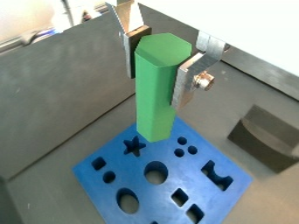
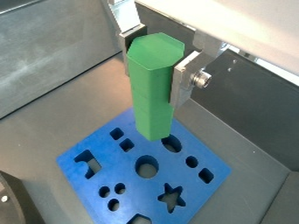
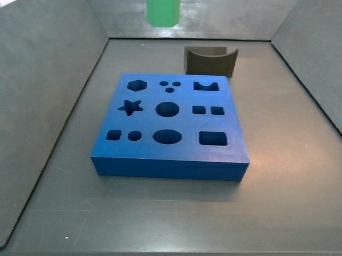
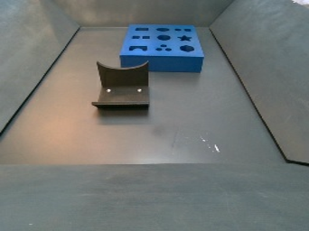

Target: Insert the hexagon object.

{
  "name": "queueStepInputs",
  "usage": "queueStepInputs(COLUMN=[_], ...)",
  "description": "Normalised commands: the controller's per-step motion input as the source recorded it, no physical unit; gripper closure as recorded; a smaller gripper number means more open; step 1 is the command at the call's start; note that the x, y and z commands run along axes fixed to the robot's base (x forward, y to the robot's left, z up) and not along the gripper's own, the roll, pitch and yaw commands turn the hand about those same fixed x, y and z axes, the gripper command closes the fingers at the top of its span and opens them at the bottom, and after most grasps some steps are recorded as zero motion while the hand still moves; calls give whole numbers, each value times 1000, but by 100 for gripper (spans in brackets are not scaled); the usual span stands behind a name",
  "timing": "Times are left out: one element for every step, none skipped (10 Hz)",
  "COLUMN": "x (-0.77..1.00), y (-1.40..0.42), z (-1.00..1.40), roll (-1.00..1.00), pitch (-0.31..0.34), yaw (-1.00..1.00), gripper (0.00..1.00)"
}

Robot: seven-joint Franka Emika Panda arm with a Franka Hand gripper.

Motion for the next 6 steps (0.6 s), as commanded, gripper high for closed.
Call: queueStepInputs(x=[-134,-197,-203,-186,-106,-31], y=[111,197,214,169,294,229], z=[-543,-631,-686,-694,-746,-706], roll=[4,0,0,0,47,76], pitch=[-24,-34,-27,-24,0,0], yaw=[-906,-829,-814,-869,-743,-800], gripper=[100,100,100,100,100,100])
